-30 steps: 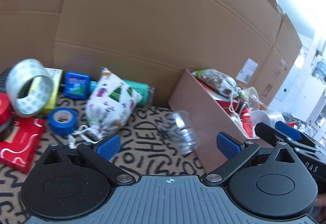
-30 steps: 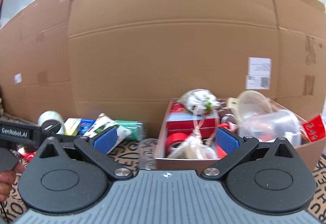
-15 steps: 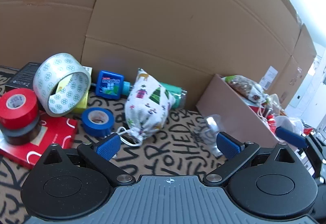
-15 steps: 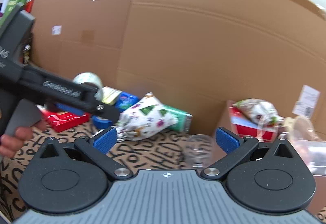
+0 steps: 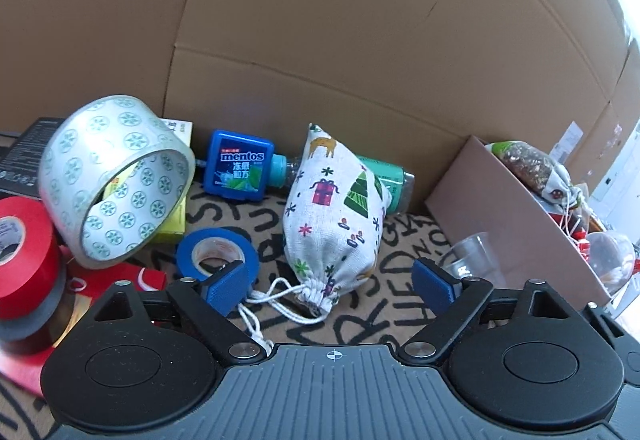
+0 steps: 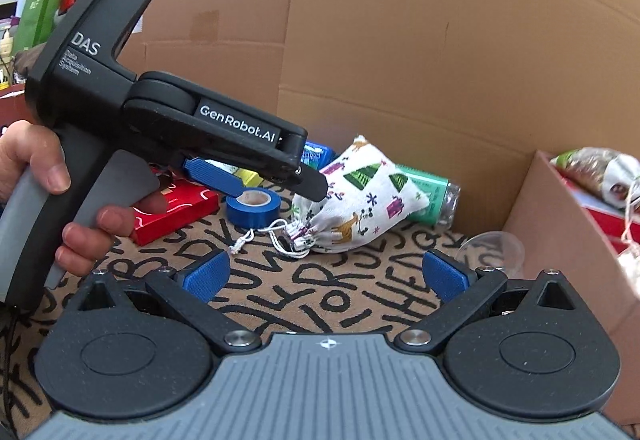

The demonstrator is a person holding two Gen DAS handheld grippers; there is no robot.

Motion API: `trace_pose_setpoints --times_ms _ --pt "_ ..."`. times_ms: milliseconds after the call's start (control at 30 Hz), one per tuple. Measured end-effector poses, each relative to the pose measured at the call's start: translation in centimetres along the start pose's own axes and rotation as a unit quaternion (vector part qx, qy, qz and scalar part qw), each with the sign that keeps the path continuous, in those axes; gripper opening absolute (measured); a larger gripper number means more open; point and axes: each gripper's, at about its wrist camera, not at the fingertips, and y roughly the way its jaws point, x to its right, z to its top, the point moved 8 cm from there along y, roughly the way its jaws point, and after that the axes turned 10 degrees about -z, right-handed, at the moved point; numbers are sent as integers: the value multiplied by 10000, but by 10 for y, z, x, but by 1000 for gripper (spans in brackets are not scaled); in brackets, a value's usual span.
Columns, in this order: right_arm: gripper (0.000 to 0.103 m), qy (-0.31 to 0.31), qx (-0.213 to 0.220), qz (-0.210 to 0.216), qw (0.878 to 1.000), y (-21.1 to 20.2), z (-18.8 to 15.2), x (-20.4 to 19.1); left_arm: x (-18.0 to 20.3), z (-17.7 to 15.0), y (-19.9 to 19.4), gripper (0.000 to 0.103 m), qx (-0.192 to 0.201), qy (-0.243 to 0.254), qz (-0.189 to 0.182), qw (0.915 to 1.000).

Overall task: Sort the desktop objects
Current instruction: 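Close the left tool on the cloth bag while the right tool grips it too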

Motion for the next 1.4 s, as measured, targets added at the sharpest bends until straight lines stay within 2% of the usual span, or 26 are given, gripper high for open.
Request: trace_pose_setpoints --times_ms 400,600,767,900,1000,1100,1167,1233,1300,1367,1400 --pt "96 133 -189 55 9997 41 2 0 0 18 30 82 -56 201 -147 9997" --pt "94 253 -253 52 9993 59 4 4 -6 19 43 74 -170 256 -216 9993" --pt "89 331 -377 84 9987 78 4 6 -15 20 45 65 -212 207 -243 9993" --pt "84 429 -420 220 9980 91 9 5 -17 20 47 64 -233 168 -281 9992" --pt "73 525 -477 349 9969 98 10 3 -16 20 48 56 -233 264 -240 9991" --pt "68 607 -519 450 9958 100 10 4 -15 19 48 51 -229 303 -214 9990" --pt "56 712 -534 504 9948 97 9 6 -14 19 48 48 -220 324 -183 9991" --pt "47 819 -554 557 9935 94 9 9 -11 18 45 47 -190 370 -158 9990" --pt "42 835 -574 566 9932 88 8 12 -6 16 42 48 -160 423 -145 9989" --pt "32 824 -598 582 9931 81 7 14 1 14 39 51 -134 447 -154 9988" --pt "30 818 -605 591 9931 77 6 15 5 12 37 51 -127 455 -154 9988"
